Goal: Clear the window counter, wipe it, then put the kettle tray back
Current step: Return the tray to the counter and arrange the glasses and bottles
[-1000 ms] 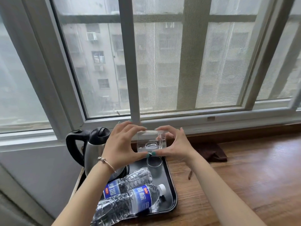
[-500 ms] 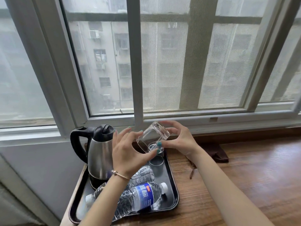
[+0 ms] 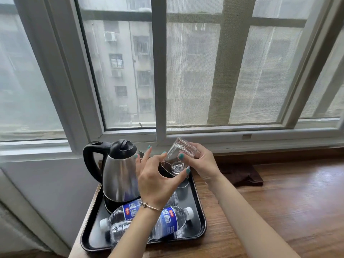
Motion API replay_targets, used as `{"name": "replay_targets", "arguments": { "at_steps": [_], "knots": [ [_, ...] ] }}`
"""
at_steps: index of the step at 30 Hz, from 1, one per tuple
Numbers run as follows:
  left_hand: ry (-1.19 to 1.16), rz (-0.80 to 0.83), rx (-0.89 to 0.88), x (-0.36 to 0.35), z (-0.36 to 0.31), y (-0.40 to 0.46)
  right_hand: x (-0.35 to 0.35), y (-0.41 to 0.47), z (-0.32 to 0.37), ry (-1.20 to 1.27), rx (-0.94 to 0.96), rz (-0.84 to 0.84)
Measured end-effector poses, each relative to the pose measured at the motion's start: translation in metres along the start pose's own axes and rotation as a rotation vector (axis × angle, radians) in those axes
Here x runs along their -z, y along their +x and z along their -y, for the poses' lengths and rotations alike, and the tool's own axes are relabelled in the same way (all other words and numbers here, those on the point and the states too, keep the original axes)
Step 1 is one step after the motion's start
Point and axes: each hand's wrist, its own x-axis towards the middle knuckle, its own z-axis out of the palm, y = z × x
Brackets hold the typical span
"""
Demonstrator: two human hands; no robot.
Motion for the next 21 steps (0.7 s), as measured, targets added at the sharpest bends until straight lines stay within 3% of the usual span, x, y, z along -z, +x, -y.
{"name": "replay_targets", "arguments": {
  "at_steps": [8,12,15,21],
  "knots": [
    [0.130,0.139,-0.007,0.008,0.003,-0.001,0.006,0.014,-0.003,-0.164,-0.032,0.028],
    [0.139,0.148,0.021,0.012,0.003,-0.004,0.006,0.022,0.000,-0.260,-0.058,0.185],
    [0.297,0.104,0.073,0.008,0.001,-0.012,0.007,0.032,0.000,-0.350,-0.049,0.291],
    [0.449,-0.031,0.347,-0.016,-0.013,-0.023,0.006,0.072,0.004,-0.529,-0.096,0.598]
  ]
}}
